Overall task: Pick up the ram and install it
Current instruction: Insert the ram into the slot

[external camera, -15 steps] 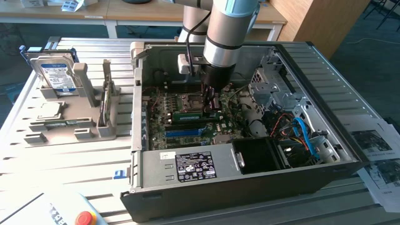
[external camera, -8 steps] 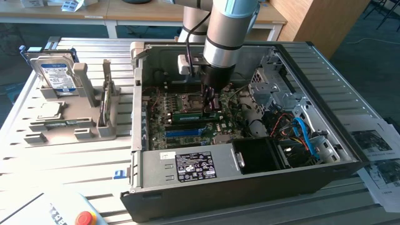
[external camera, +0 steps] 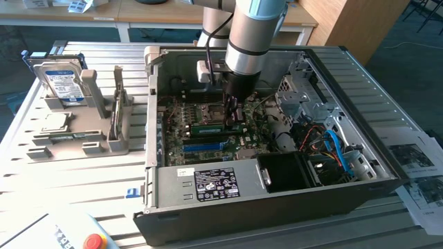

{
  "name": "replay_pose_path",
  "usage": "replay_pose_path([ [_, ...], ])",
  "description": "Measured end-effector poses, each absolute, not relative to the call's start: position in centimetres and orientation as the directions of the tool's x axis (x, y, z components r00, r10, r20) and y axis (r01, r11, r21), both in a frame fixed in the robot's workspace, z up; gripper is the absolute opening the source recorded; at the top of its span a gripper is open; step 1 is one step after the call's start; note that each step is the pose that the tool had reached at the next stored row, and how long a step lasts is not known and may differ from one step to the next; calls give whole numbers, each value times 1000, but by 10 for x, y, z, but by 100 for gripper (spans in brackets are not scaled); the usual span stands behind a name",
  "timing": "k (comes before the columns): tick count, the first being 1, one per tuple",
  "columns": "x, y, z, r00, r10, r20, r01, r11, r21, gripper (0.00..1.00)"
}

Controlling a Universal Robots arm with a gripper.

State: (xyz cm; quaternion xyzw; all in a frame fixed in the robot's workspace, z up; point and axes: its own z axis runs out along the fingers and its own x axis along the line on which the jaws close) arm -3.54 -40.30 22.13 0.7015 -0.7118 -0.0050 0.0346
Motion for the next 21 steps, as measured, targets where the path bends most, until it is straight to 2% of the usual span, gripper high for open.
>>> replay_pose_path([
  [1,-35,-403,221,-13,-999,42,-998,16,56,18],
  [2,-35,-403,221,-13,-999,42,-998,16,56,18],
  [3,-35,-403,221,-13,-999,42,-998,16,56,25],
  [21,-35,-403,226,-13,-999,42,-998,16,56,25],
])
